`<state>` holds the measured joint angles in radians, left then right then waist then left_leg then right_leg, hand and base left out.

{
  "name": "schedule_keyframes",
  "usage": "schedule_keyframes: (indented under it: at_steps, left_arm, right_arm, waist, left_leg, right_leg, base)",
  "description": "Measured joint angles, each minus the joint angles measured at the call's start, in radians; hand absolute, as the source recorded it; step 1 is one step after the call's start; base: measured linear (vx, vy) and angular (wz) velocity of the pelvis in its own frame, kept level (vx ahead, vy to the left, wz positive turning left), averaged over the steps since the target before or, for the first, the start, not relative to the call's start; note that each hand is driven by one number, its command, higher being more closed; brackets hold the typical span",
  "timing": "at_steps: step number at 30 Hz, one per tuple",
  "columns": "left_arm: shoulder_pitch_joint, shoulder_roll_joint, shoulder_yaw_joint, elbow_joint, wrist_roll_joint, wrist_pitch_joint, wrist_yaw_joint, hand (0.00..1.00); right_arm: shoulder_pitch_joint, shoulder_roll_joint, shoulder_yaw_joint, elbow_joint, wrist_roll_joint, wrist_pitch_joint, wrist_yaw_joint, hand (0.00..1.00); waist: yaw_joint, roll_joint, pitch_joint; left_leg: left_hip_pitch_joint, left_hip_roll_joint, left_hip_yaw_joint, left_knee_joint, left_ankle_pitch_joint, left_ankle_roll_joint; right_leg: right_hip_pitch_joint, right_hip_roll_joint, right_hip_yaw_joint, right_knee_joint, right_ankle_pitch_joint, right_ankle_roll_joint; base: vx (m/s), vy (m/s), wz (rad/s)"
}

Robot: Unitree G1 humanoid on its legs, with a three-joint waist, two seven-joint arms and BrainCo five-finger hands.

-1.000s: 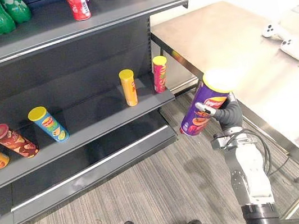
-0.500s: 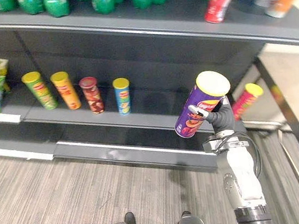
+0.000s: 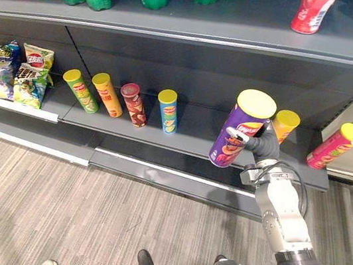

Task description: Put the gum and the chips on the shelf.

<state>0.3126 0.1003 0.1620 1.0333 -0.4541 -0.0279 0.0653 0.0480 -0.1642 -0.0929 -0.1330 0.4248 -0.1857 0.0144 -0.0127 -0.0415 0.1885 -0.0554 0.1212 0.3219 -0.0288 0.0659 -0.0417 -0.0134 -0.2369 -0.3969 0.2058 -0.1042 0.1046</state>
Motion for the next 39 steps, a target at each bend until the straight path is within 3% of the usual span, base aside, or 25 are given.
schedule_keyframes:
  at_steps: [7,15,19,23,33,39]
  left_arm:
    - [-0.033,0.028,-0.051,-0.003,0.009,-0.005,-0.001,0.0]
    - [-0.119,0.052,-0.121,-0.026,-0.006,-0.005,-0.008,0.0]
    - [-0.138,0.058,-0.144,-0.083,-0.014,-0.006,-0.029,0.0]
    - [-0.175,0.059,-0.178,-0.13,-0.02,-0.006,-0.04,0.0]
    - [-0.2,0.057,-0.237,-0.136,-0.082,-0.003,-0.042,0.0]
    - [-0.213,0.057,-0.279,-0.137,-0.087,0.003,-0.052,0.0]
  right_arm:
    - [-0.067,0.005,0.136,0.012,-0.057,-0.001,0.009,1.0]
    - [-0.314,0.004,0.16,0.159,-0.153,-0.001,-0.104,1.0]
    - [-0.429,0.003,0.154,0.227,-0.219,-0.006,-0.194,1.0]
    - [-0.539,-0.031,0.106,0.32,-0.31,-0.038,-0.287,1.0]
    - [-0.737,-0.158,0.011,0.535,-0.454,-0.136,-0.579,1.0]
    - [-0.797,-0.231,-0.007,0.626,-0.521,-0.148,-0.679,1.0]
  waist:
    - [-0.009,-0.003,0.072]
    - [0.017,0.023,0.143]
    - [0.027,0.039,0.192]
    - [0.043,0.074,0.257]
    - [0.052,0.133,0.3]
    - [0.054,0.171,0.318]
  left_leg:
    - [0.005,-0.029,0.023,-0.072,0.045,0.007]
    - [-0.06,-0.04,-0.004,-0.071,0.077,0.014]
    - [-0.079,-0.051,-0.019,-0.066,0.086,0.022]
    - [-0.104,-0.066,-0.031,-0.066,0.099,0.024]
    - [-0.163,-0.094,-0.035,-0.066,0.126,0.029]
    - [-0.17,-0.098,-0.035,-0.067,0.132,0.029]
  right_leg:
    - [-0.042,-0.022,0.023,0.026,-0.001,0.007]
    - [-0.122,-0.041,0.022,0.091,-0.003,0.004]
    - [-0.147,-0.059,0.022,0.127,-0.016,0.003]
    - [-0.179,-0.083,0.019,0.17,-0.03,0.011]
    - [-0.271,-0.125,0.036,0.241,-0.045,0.023]
    - [-0.285,-0.13,0.041,0.251,-0.045,0.023]
  base:
    - [-0.03,0.042,-0.03]
    - [0.0,0.0,0.12]
    - [0.0,-0.001,0.16]
    - [-0.01,-0.016,0.16]
    - [0.04,-0.06,0.04]
    - [0.05,-0.092,0.0]
